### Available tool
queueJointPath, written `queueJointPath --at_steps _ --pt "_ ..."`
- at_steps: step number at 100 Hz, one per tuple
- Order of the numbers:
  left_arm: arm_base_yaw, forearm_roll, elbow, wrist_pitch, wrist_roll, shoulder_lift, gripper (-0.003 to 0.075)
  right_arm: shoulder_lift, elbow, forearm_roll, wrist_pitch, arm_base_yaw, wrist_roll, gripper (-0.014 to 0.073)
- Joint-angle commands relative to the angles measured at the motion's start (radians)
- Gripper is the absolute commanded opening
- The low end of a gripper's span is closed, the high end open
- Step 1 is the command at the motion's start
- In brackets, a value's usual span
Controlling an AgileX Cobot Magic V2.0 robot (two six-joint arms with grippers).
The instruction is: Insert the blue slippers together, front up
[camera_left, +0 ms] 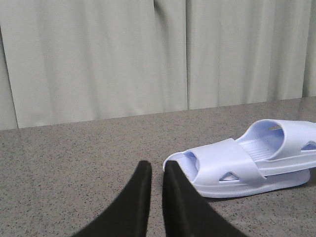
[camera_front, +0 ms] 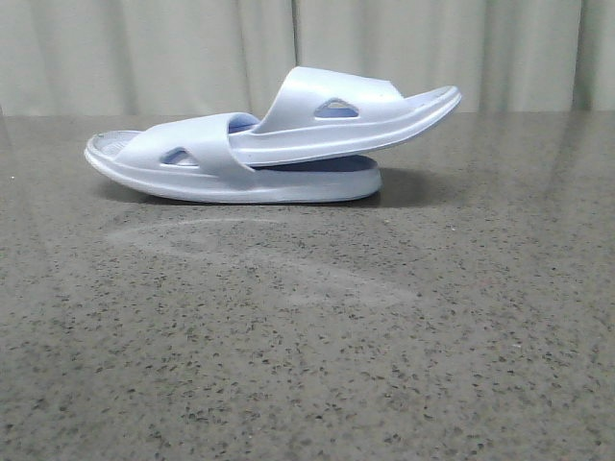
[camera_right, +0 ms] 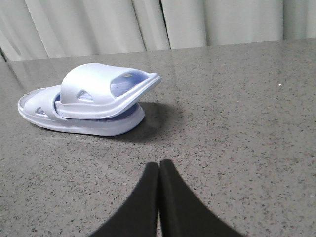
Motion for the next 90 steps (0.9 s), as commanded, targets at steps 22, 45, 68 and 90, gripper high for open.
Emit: queueJointPath --at_steps 22,45,68,90 --pt "0.002 -0.034 -0.025 -0.014 -0.001 0.008 0.0015 0.004 -0.026 0.042 0.002 0.002 -0.006 -0.0085" --pt "0.002 -0.034 -0.025 -0.014 -0.001 0.008 0.0015 0.004 -0.026 0.042 0.002 0.002 -0.006 -0.0085" --pt "0.002 -0.109 -0.017 -0.091 -0.001 0.008 0.0015 0.004 -0.026 0.042 0.002 0.002 -0.006 -0.0085" --pt "0.002 0.211 0.034 -0.241 -0.359 0.006 0.0015 0.004 -0.026 0.042 0.002 0.002 -0.006 -0.0085"
